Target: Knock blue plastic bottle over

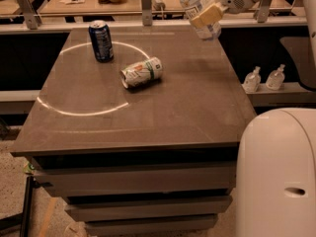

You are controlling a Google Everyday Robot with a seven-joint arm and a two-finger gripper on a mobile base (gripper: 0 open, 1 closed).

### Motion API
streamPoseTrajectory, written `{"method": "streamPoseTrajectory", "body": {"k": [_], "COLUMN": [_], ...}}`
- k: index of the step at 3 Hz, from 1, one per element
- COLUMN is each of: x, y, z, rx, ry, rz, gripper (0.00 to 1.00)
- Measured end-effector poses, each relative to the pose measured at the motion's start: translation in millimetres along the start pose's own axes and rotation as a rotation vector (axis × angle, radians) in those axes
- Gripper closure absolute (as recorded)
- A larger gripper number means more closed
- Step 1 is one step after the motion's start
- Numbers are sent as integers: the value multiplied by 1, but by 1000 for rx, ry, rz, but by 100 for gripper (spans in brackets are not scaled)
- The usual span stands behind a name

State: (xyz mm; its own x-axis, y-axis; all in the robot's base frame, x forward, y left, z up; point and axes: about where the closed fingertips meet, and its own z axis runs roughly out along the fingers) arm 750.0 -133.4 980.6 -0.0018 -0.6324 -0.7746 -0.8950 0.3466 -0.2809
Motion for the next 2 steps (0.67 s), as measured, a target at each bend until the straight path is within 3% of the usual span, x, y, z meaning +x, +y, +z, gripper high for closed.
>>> {"method": "streamPoseTrajectory", "body": {"k": [1,2], "x": [23,48], "y": [41,77], "z": [-16,-32], "rx": [-137,-257], "ry": [190,322], "rz": [-98,-145], "gripper": [100,100]}}
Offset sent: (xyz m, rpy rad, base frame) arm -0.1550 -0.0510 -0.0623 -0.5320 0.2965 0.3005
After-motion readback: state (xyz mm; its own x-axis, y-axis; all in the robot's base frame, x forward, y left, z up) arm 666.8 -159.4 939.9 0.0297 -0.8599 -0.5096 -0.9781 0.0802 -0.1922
